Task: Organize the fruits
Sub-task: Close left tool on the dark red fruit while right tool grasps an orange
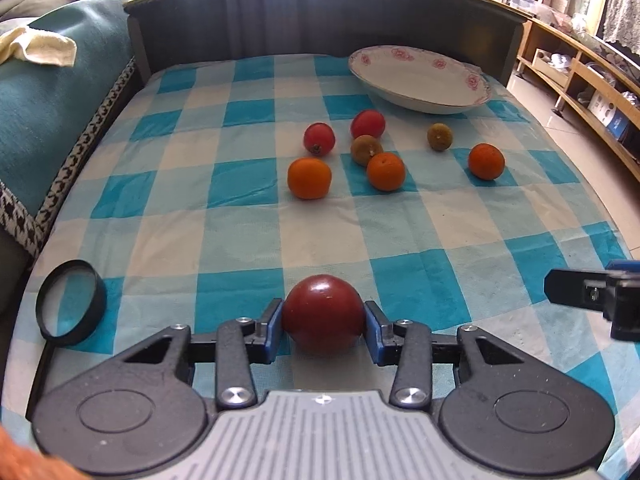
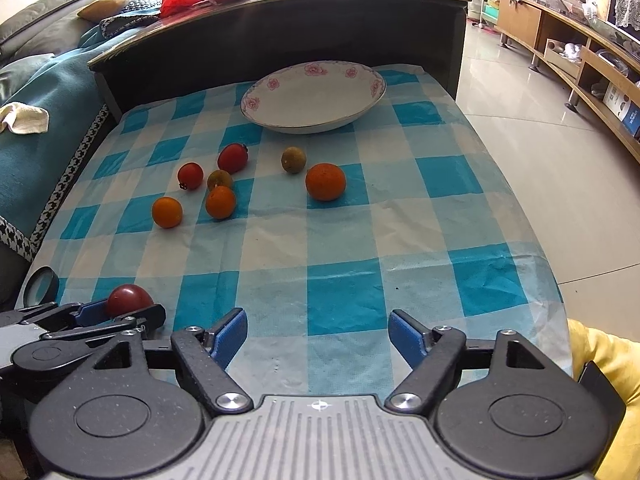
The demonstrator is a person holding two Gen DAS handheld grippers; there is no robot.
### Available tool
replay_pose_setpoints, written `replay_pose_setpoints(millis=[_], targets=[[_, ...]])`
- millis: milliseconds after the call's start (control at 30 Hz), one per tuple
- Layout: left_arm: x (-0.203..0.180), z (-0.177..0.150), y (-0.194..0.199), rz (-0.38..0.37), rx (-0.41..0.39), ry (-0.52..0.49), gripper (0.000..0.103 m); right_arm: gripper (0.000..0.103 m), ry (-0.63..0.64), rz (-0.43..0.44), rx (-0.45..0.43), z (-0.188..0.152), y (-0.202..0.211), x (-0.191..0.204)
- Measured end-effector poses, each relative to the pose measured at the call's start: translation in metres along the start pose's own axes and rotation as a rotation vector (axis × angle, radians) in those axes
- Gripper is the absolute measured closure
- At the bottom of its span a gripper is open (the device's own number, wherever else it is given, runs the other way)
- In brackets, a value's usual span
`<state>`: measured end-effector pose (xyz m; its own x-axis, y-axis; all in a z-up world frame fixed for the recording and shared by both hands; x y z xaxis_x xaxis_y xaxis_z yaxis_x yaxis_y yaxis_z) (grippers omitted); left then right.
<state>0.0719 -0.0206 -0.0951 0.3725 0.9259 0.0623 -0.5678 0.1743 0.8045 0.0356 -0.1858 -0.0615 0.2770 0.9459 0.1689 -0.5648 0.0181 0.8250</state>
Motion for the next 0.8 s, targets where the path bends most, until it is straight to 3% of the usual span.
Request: replay_pose_setpoints(millis=[133,300,567,800], targets=[[-0.003,0.005,-0.001,0.01,0.04,-0.025,0.054,0.032,0.021,0.004,-0.017,0.008,0.004,0.001],[-0.005,0.014,-0.003,-0.04,0.056,-0.08,0.055,0.032,0.048,-0.011,-0.054,0.032,0.003,-0.002],[-0.015,0.051,0.002,-0.127,0.014,-0.174,0.055,0.039,0.09,0.029,-0.006,0.062,-0.034,0.002],[-0.016,0.076,-0.006,-0.17,-0.009,-0.17,0.055,0.038,0.182,0.082,-0.004,0.079,-0.057,0.01]])
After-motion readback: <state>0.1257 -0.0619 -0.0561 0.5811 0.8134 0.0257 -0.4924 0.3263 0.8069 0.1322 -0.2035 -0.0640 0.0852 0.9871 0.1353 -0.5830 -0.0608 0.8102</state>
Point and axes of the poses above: each gripper's, at about its wrist camera, not at the fingertips, and y roughly against the way its jaws point, x to its left, z to its top, the point moved 6 cm from there along -y, roughly the way its jaws point, and after that the axes turned 9 degrees about -y, right-handed, at the moved point
